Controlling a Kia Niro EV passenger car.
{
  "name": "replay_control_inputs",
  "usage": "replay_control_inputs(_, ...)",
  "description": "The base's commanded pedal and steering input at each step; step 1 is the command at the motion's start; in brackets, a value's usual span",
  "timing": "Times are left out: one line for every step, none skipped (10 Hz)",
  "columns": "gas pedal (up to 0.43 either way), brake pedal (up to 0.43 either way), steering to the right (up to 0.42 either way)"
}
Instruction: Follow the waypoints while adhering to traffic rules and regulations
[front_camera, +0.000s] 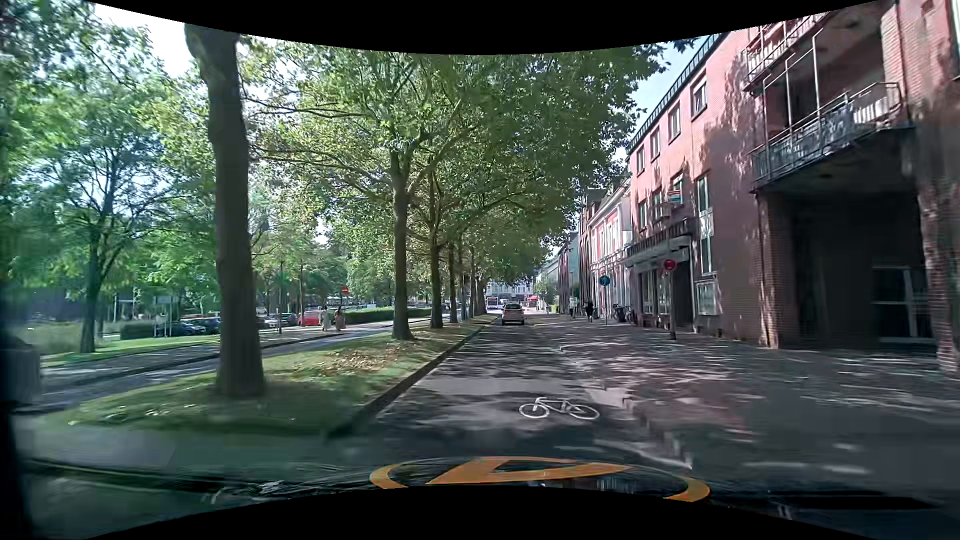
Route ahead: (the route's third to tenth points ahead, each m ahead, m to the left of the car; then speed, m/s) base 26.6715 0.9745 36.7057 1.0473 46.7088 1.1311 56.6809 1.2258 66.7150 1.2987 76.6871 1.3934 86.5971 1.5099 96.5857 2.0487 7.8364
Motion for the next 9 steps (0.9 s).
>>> replay_control_inputs(0.110,0.000,0.001)
replay_control_inputs(0.110,0.000,0.002)
replay_control_inputs(0.110,0.000,0.002)
replay_control_inputs(0.110,0.000,0.002)
replay_control_inputs(0.110,0.000,0.002)
replay_control_inputs(0.110,0.000,0.003)
replay_control_inputs(0.110,0.000,0.002)
replay_control_inputs(0.098,0.000,0.003)
replay_control_inputs(0.079,0.000,0.003)
